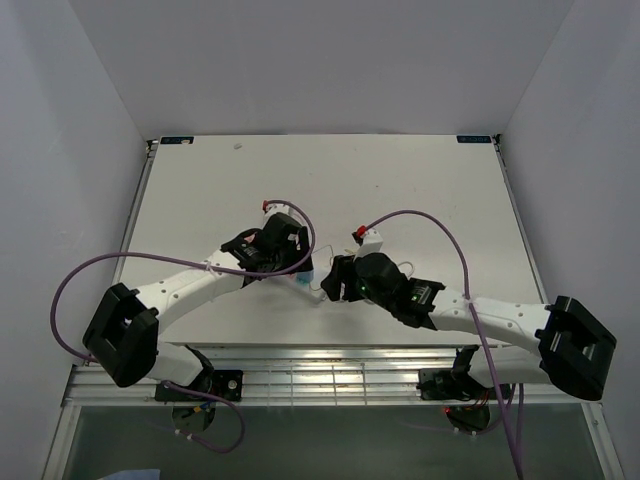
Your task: Insert the plug
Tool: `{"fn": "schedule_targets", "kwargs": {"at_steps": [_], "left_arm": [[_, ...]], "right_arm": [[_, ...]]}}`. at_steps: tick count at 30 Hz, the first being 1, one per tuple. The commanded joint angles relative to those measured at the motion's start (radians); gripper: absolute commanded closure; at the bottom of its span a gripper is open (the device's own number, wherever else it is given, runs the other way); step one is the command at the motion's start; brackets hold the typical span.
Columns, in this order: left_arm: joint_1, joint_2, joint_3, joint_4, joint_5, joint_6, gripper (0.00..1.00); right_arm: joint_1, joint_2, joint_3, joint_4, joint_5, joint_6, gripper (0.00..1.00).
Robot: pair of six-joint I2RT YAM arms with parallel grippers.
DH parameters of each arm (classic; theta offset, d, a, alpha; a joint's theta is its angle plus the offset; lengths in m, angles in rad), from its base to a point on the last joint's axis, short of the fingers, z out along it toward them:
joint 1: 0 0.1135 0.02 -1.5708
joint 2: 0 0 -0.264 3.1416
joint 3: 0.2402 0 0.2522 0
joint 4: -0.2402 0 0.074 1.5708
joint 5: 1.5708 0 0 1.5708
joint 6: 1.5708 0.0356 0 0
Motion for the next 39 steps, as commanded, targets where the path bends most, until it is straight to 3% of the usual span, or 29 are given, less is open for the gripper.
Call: {"fn": "schedule_targets", "kwargs": {"at_steps": [1, 6, 8, 11, 14, 21, 26, 28, 29, 32, 37, 39], "left_arm": [[-0.006, 0.009, 0.025, 0.031, -0.024, 0.016, 0.17], [-0.011, 0.026, 0.020, 0.040, -0.007, 0.020, 0.33], [-0.012, 0.009, 0.004, 0.051, -0.001, 0.016, 0.39], [-0.015, -0.007, -0.033, 0.091, 0.016, 0.021, 0.51], [-0.017, -0.003, -0.053, 0.106, 0.034, 0.033, 0.62], [-0.020, -0.007, -0.075, 0.094, 0.007, 0.036, 0.86], [-0.020, -0.011, -0.090, 0.092, 0.005, 0.035, 0.88], [-0.021, -0.001, -0.089, 0.092, 0.008, 0.033, 0.88], [-0.020, 0.002, -0.089, 0.094, 0.008, 0.032, 0.88], [-0.029, 0.022, -0.093, 0.100, 0.008, 0.030, 0.88], [-0.047, 0.054, -0.093, 0.099, -0.018, 0.021, 0.90], [-0.060, 0.057, -0.076, 0.067, -0.050, -0.006, 0.91]], "right_arm": [[0.003, 0.040, 0.039, 0.081, 0.103, 0.050, 0.33], [0.003, 0.082, 0.048, 0.094, 0.111, 0.069, 0.37], [0.003, 0.083, 0.039, 0.110, 0.120, 0.080, 0.43], [0.004, 0.083, 0.011, 0.167, 0.146, 0.078, 0.74], [0.003, 0.097, 0.020, 0.170, 0.167, 0.057, 0.90], [0.003, 0.097, 0.080, 0.073, 0.259, -0.005, 0.92], [0.000, 0.100, 0.137, 0.000, 0.347, -0.058, 0.92], [-0.003, 0.096, 0.143, 0.000, 0.355, -0.071, 0.87], [-0.003, 0.093, 0.145, 0.001, 0.348, -0.080, 0.72], [-0.003, 0.067, 0.140, 0.001, 0.310, -0.120, 0.49], [-0.003, 0.007, 0.093, 0.044, 0.231, -0.192, 0.37], [-0.003, -0.036, 0.073, 0.053, 0.214, -0.192, 0.28]]}}
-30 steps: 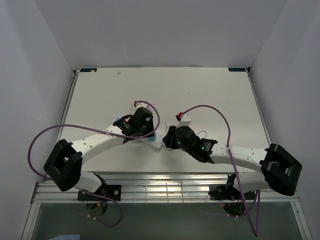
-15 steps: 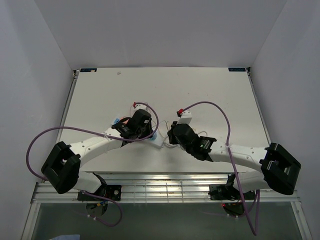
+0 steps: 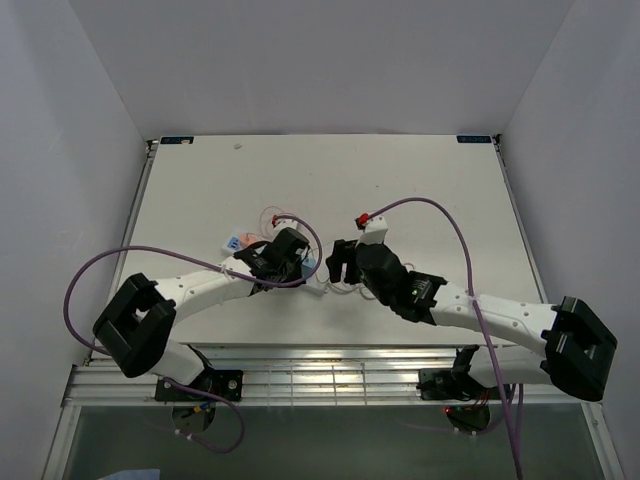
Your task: Insert the plug
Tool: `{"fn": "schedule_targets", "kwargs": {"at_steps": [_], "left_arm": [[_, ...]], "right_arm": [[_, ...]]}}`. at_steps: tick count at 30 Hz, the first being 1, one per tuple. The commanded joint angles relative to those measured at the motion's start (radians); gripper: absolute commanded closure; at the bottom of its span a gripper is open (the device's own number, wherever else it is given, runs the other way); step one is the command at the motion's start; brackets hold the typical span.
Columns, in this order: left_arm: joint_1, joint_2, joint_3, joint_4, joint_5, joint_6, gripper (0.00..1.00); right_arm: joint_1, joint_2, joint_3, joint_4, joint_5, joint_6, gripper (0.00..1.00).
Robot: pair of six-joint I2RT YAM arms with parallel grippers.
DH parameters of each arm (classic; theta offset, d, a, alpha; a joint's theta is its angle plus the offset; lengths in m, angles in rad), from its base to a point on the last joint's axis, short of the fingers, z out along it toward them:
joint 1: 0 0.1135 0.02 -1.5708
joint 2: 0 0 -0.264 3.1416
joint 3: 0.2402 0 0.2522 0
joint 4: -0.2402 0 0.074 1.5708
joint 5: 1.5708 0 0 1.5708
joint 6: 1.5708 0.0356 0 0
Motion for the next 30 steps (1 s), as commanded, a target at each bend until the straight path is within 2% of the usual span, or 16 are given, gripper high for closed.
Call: {"fn": "schedule_targets", "kwargs": {"at_steps": [1, 2, 6, 7, 8, 9, 10, 11, 12, 13, 16, 19, 23, 30], "left_arm": [[-0.018, -0.012, 0.019, -0.044, -0.051, -0.035, 0.90], [-0.018, -0.044, 0.022, -0.069, -0.053, -0.041, 0.86], [-0.020, -0.203, 0.005, -0.127, -0.086, -0.083, 0.67], [-0.020, -0.240, 0.002, -0.147, -0.106, -0.113, 0.59], [-0.020, -0.276, 0.002, -0.196, -0.137, -0.132, 0.44], [-0.018, -0.340, 0.005, -0.228, -0.206, -0.155, 0.35], [-0.018, -0.368, 0.022, -0.300, -0.241, -0.199, 0.22], [-0.017, -0.388, 0.037, -0.346, -0.273, -0.224, 0.05], [-0.015, -0.405, 0.056, -0.391, -0.307, -0.251, 0.02], [-0.012, -0.429, 0.088, -0.475, -0.361, -0.276, 0.02], [-0.009, -0.452, 0.122, -0.578, -0.439, -0.340, 0.02], [-0.005, -0.472, 0.130, -0.596, -0.449, -0.348, 0.02], [-0.003, -0.494, 0.122, -0.597, -0.429, -0.351, 0.02], [-0.003, -0.511, 0.116, -0.597, -0.432, -0.344, 0.02]], "right_arm": [[0.000, -0.084, -0.043, 0.068, -0.045, -0.056, 0.25], [0.000, -0.099, -0.052, 0.086, -0.057, -0.088, 0.22], [0.003, -0.141, -0.069, 0.174, -0.169, -0.163, 0.21], [0.003, -0.133, -0.063, 0.185, -0.188, -0.173, 0.21], [0.006, -0.120, -0.035, 0.183, -0.191, -0.177, 0.22], [0.015, -0.081, -0.018, 0.179, -0.179, -0.174, 0.23], [0.019, -0.060, 0.000, 0.174, -0.177, -0.173, 0.23], [0.026, -0.032, 0.018, 0.165, -0.167, -0.164, 0.25], [0.036, 0.018, 0.060, 0.150, -0.151, -0.138, 0.25], [0.047, 0.044, 0.075, 0.153, -0.124, -0.136, 0.26], [0.072, 0.155, 0.153, 0.128, -0.016, -0.088, 0.28], [0.087, 0.259, 0.226, 0.120, 0.103, -0.050, 0.34], [0.089, 0.371, 0.299, 0.096, 0.215, -0.004, 0.55], [0.090, 0.466, 0.359, 0.039, 0.248, 0.034, 0.68]]}}
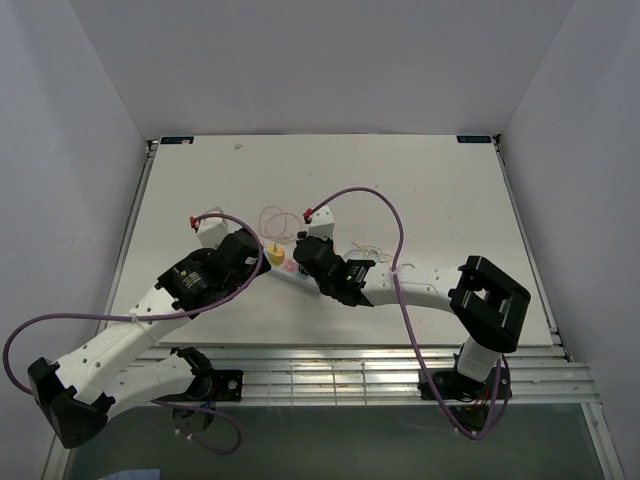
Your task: Insert the plug
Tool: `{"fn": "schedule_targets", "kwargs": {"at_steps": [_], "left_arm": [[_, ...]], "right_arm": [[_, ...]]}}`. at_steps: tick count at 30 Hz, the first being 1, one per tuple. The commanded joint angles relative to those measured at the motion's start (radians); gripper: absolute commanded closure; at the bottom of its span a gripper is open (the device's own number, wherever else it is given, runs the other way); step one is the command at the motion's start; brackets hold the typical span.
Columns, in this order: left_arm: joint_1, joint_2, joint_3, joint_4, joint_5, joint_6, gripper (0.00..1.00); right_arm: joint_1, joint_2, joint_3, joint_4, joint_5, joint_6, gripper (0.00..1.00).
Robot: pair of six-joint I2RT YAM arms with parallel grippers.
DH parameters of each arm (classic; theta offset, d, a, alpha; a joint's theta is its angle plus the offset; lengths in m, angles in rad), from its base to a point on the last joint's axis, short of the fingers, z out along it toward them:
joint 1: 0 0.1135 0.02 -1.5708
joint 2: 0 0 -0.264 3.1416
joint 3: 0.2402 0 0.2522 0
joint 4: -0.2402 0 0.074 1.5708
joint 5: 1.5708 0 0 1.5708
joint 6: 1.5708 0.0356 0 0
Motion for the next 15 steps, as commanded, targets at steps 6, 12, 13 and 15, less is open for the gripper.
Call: {"fn": "schedule_targets", "kwargs": {"at_steps": [6, 12, 13, 15], "left_arm": [[0.004, -0.019, 0.004, -0.017, -0.032, -0.013, 0.02], [0.005, -0.027, 0.000, -0.019, -0.034, -0.010, 0.02], [0.005, -0.031, 0.000, -0.017, -0.034, -0.010, 0.02], [0.005, -0.039, -0.002, -0.017, -0.035, -0.010, 0.02]], "right_arm": [[0.028, 0.084, 0.029, 0.019, 0.076, 0.014, 0.70], [0.039, 0.172, 0.060, -0.028, 0.104, 0.047, 0.73], [0.042, 0.181, 0.064, -0.062, 0.108, 0.067, 0.75], [0.053, 0.203, 0.063, -0.090, 0.113, 0.093, 0.78]]}}
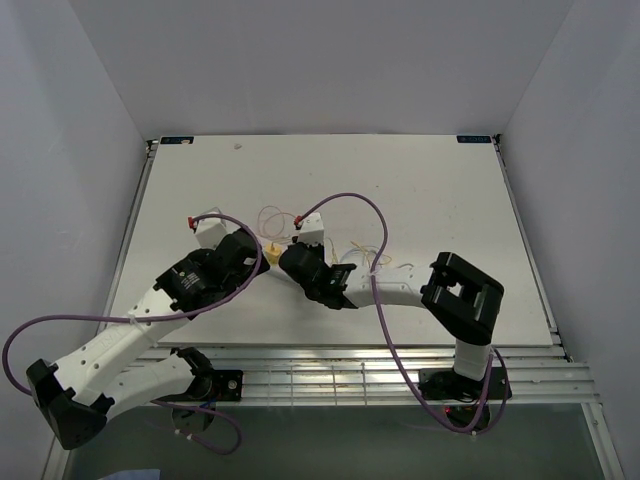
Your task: Insert the plug
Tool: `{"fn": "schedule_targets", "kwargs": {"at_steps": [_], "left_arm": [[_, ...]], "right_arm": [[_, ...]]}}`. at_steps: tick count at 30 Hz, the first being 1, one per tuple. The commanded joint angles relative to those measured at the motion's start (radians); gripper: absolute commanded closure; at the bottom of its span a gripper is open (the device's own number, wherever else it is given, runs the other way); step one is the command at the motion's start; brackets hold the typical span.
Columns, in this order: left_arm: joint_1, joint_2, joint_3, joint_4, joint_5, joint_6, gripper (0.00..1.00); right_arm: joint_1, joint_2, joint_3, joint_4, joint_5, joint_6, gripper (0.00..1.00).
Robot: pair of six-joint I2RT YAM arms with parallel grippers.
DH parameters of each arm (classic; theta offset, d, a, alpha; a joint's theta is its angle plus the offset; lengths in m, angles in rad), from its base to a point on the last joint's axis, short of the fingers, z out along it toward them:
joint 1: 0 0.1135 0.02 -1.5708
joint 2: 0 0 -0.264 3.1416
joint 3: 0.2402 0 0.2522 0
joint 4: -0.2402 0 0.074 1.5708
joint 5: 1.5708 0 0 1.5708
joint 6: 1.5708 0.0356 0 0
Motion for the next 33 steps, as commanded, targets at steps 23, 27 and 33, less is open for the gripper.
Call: {"fn": "schedule_targets", "kwargs": {"at_steps": [23, 27, 33], "left_arm": [[0.005, -0.032, 0.005, -0.045, -0.047, -0.045, 0.02], [0.003, -0.040, 0.017, -0.070, -0.052, -0.074, 0.02], [0.006, -0.043, 0.012, -0.091, -0.055, -0.102, 0.02]], "right_arm": [[0.257, 0.456, 0.101, -0.450, 0.019, 0.310, 0.92], [0.296, 0.504, 0.175, -0.512, 0.083, 0.293, 0.92], [0.351, 0.556, 0.296, -0.660, 0.201, 0.319, 0.91]]}}
